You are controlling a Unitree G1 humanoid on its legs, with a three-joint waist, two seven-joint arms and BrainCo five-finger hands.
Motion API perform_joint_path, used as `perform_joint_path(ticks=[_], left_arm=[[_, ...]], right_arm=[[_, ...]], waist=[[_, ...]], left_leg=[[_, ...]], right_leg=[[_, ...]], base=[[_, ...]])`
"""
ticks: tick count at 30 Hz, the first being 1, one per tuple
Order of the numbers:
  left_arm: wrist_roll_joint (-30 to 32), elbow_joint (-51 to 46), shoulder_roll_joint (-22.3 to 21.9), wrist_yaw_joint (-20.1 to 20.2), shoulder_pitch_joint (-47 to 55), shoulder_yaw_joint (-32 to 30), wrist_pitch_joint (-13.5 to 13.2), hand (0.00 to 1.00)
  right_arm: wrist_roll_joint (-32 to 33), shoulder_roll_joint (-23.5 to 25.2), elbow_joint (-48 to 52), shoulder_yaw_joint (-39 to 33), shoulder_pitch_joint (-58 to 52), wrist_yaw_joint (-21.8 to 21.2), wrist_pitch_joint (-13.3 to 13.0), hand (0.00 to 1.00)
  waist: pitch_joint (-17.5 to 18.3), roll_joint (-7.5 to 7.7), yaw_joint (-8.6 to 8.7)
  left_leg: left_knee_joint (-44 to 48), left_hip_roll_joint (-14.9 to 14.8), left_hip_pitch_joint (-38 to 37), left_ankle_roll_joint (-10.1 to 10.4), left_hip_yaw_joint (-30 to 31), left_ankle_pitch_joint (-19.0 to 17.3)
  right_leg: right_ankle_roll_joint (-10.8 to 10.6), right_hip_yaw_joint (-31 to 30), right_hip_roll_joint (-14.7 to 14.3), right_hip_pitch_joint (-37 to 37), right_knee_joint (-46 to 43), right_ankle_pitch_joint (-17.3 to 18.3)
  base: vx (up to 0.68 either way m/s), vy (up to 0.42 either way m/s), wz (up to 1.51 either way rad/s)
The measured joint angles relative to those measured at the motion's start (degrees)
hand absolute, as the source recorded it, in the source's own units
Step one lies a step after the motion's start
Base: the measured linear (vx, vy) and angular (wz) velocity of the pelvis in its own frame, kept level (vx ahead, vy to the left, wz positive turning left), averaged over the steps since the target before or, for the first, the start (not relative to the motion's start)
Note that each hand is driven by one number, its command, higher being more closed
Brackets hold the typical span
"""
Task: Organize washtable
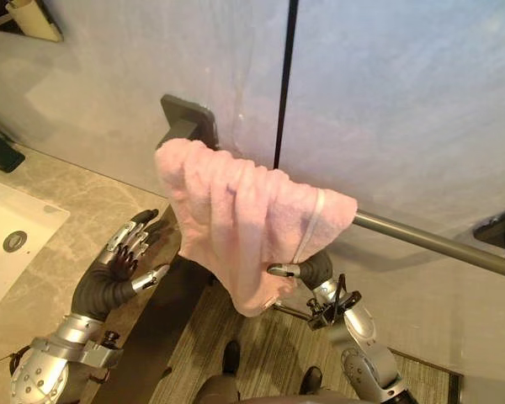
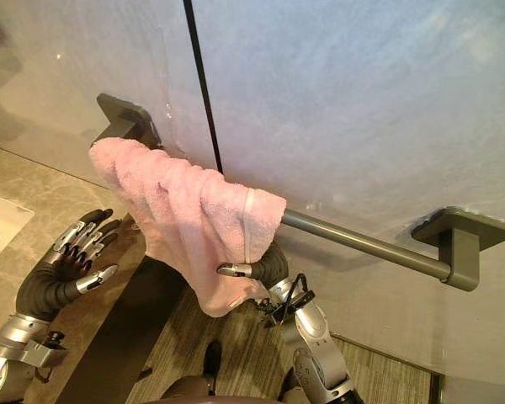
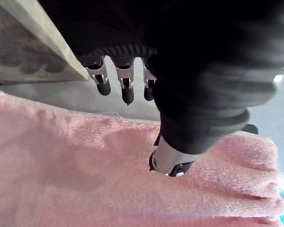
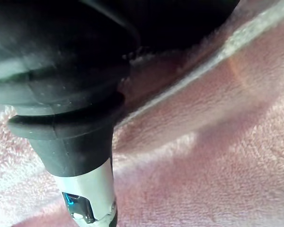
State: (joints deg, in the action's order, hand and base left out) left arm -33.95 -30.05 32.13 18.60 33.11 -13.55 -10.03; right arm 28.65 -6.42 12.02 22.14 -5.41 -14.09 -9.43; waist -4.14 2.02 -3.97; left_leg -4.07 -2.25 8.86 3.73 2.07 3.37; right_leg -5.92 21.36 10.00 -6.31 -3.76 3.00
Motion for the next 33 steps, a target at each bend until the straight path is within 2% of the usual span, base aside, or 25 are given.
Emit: perform_joint_path(ticks=[6, 7, 9, 10, 14, 15, 17, 18, 22, 28, 33], left_arm=[[-2.0, 0.6, 4.4, 2.0, 0.0, 2.8, -0.3, 0.0], [-2.1, 0.7, 4.7, 2.4, 0.0, 2.9, -0.3, 1.0], [-2.6, 1.5, 5.6, 2.6, 0.0, 4.1, -0.4, 1.0], [-2.6, 1.5, 5.7, 2.6, 0.0, 4.5, -0.4, 1.0], [-1.6, 1.5, 5.7, 1.4, -0.8, 5.1, -0.7, 1.0], [1.2, 1.5, 4.1, -1.5, -1.8, 5.1, -1.8, 1.0], [3.6, 1.5, 0.9, -4.5, -3.5, 5.0, -2.7, 1.0], [5.7, 1.5, -2.3, -7.0, -5.1, 4.7, -3.6, 1.0], [9.9, 1.4, -8.3, -11.1, -8.2, 3.7, -4.3, 1.0], [13.8, 1.3, -13.4, -12.6, -8.4, 1.0, -4.3, 1.0], [14.4, 1.3, -16.8, -12.7, -9.2, -0.6, -4.3, 1.0]], right_arm=[[0.2, -1.0, 0.0, 0.1, -0.8, -0.1, 0.0, 0.0], [0.3, -1.0, 0.0, 0.2, -0.8, -0.2, 0.0, 0.0], [0.6, -1.3, 0.0, 0.2, -0.8, -0.4, 0.0, 0.0], [0.7, -1.4, 0.0, 0.2, -0.8, -0.4, 0.0, 1.0], [1.0, -1.3, -0.7, 0.2, -0.8, -0.4, 0.0, 1.0], [1.0, -1.3, -0.9, 0.1, -0.9, -0.4, 0.0, 1.0], [1.0, -1.2, -0.9, 0.0, -1.2, -0.2, -0.1, 1.0], [0.9, -1.1, -1.0, -0.1, -1.3, 0.1, -0.1, 1.0], [-0.4, -0.7, -1.6, -0.9, -1.5, 0.4, -0.1, 1.0], [-5.3, 0.4, -1.6, -3.6, -1.5, 0.5, -0.1, 1.0], [-7.6, 1.2, -1.6, -6.6, -1.5, 0.5, 0.4, 1.0]], waist=[[0.0, -0.02, 0.11], [0.0, -0.02, 0.11], [0.0, -0.05, 0.17], [0.0, -0.05, 0.19], [0.0, 0.0, 0.25], [0.0, 0.01, 0.22], [0.0, 0.01, 0.08], [0.0, 0.03, 0.14], [0.1, 0.06, 0.28], [0.1, 0.11, 0.38], [0.2, 0.21, 0.39]], left_leg=[[0.0, 0.1, 0.0, 0.0, -0.5, 0.0], [0.0, 0.1, 0.0, 0.0, -0.6, 0.0], [0.0, 0.1, 0.0, 0.0, -0.9, 0.0], [0.0, 0.1, 0.0, 0.0, -1.0, 0.0], [-0.2, 0.1, -0.2, 0.0, -1.4, 0.0], [-0.2, 0.1, -0.2, 0.0, -1.8, 0.0], [-0.3, 0.1, -0.2, 0.0, -2.2, 0.0], [-0.3, 0.2, -0.3, -0.1, -2.3, 0.0], [-1.1, 0.2, -1.3, -0.5, -2.6, 0.5], [-1.2, 0.2, -1.7, -0.5, -3.0, 0.6], [-1.2, 0.2, -1.7, -0.5, -3.2, 0.8]], right_leg=[[0.0, -0.5, 0.0, -0.2, 0.2, -0.2], [0.0, -0.6, 0.0, -0.2, 0.3, -0.2], [-0.1, -0.9, -0.1, -0.1, 1.0, -0.8], [-0.1, -1.0, -0.1, -0.2, 1.1, -0.9], [-0.1, -1.4, 0.0, -0.3, 1.2, -1.0], [-0.1, -1.7, -0.1, -0.3, 1.5, -1.3], [0.0, -2.1, -0.2, -0.3, 2.1, -1.8], [-0.1, -2.2, -0.1, -0.3, 2.1, -1.9], [0.0, -2.6, -0.2, 0.0, 2.0, -2.0], [0.0, -3.1, -0.1, 0.2, 1.9, -2.1], [0.1, -3.4, 0.0, 0.2, 1.9, -2.4]], base=[[0.0, 0.004, -0.03], [0.0, 0.004, -0.07], [-0.01, 0.007, -0.08], [-0.01, 0.012, -0.06], [-0.01, 0.008, -0.06], [-0.01, 0.005, -0.12], [-0.01, 0.007, -0.11], [0.0, 0.008, -0.07], [0.0, 0.005, -0.04], [-0.01, 0.006, -0.03], [-0.03, 0.009, -0.01]])
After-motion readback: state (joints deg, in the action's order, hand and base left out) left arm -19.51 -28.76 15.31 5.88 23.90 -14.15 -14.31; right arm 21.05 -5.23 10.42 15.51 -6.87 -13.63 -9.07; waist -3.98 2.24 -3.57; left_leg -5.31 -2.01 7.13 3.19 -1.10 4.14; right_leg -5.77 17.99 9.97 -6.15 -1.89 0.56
